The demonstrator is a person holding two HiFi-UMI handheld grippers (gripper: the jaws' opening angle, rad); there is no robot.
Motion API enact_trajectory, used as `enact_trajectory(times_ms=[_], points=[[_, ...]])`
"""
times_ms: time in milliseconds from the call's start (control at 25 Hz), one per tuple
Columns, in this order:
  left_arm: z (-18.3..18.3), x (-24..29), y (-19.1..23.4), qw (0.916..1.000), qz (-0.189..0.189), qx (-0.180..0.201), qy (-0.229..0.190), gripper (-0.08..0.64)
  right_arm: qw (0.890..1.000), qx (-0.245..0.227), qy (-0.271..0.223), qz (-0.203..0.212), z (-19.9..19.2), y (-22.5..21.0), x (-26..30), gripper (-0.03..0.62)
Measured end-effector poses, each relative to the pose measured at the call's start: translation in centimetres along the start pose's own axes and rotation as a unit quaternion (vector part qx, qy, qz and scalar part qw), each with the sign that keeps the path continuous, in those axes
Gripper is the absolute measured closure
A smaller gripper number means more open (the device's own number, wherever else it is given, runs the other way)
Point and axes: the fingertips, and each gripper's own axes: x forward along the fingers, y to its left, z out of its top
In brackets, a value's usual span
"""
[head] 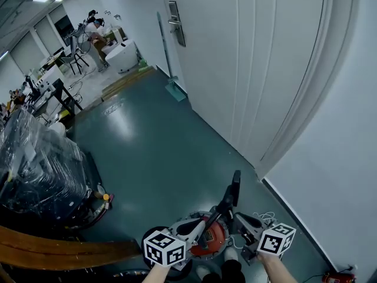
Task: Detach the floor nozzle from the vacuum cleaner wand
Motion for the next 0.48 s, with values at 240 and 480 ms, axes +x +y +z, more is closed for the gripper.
enact_trajectory(times_ms=[240, 480], points=[[-4.1, 3.3, 2.7, 0.999, -0.013, 0.013, 0.041, 0.555, 1.0, 0.02, 0.003, 0.006, -2.4, -2.9, 1.1, 0.574], [-7.6, 6.2, 4.9, 0.9958, -0.04, 0.03, 0.077, 0.497, 0.999, 0.031, 0.012, 0.017, -4.9, -5.4, 2.0, 0.572]])
